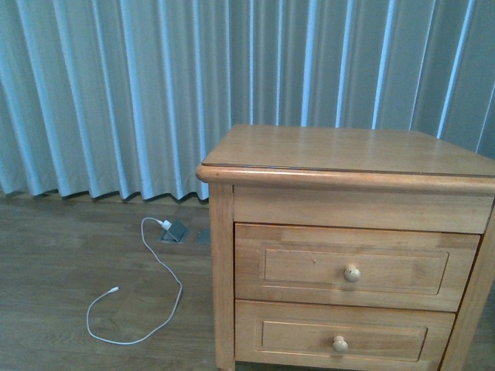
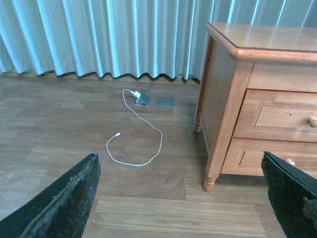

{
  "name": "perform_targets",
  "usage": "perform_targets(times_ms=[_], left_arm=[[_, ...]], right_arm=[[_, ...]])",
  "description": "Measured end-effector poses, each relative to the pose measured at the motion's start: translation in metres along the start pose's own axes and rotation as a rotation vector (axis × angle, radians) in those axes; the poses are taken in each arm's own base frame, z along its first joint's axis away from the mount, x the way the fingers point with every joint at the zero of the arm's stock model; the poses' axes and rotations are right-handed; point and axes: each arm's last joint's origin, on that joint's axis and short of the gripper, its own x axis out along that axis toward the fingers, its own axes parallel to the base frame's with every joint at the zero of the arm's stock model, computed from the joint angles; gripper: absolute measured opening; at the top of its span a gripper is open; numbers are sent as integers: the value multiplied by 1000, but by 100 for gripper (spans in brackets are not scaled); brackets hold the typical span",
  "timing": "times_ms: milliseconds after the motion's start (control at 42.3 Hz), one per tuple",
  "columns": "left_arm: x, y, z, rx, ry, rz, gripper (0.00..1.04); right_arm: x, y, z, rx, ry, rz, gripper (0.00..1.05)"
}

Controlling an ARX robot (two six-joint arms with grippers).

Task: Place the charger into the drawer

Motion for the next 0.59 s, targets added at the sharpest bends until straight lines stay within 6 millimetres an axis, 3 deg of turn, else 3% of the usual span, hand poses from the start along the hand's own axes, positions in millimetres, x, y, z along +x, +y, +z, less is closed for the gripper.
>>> perform_targets(times_ms=[142, 237, 331, 591], left_arm=[[0, 0, 0, 0, 0, 0, 99], [0, 0, 0, 0, 0, 0, 99], [0, 0, 0, 0, 0, 0, 99], [0, 0, 0, 0, 0, 0, 99]], right_arm=[[-8, -2, -21, -66, 11, -8, 37], [-12, -2, -28, -74, 11, -7, 23], [-16, -3, -34, -79, 4, -7, 2], [-25, -4, -49, -84, 4, -7, 2]])
